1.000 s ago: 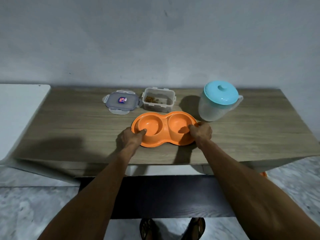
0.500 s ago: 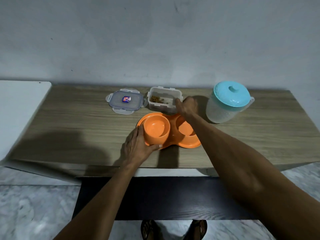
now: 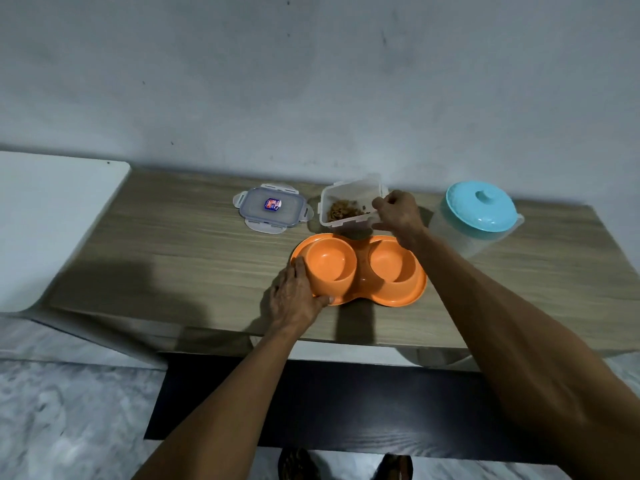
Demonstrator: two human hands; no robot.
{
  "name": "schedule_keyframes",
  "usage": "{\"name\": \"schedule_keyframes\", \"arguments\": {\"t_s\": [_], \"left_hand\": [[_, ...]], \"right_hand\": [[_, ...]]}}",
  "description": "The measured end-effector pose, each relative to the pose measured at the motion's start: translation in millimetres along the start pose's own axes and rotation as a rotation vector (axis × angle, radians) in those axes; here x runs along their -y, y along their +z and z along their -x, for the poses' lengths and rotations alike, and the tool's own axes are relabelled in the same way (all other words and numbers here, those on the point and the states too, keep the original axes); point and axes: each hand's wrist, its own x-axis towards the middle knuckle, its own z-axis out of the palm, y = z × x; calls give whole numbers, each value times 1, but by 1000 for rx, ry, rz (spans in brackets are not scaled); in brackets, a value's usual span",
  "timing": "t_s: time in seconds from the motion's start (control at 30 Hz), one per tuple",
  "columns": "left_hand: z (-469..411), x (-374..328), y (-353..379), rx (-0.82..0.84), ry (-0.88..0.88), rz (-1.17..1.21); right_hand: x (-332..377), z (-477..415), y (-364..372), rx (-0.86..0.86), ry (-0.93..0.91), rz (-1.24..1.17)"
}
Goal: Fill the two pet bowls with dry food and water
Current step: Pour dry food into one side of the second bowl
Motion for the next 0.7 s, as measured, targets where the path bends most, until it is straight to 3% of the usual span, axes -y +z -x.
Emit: {"name": "schedule_keyframes", "arguments": {"t_s": [0.43, 0.7], "left_hand": [[2, -5, -20, -29, 16, 32], [-1, -5, -16, -21, -15, 39]], "right_hand": [[5, 79, -26, -62, -556, 281], [-22, 98, -16, -7, -829, 381]]}}
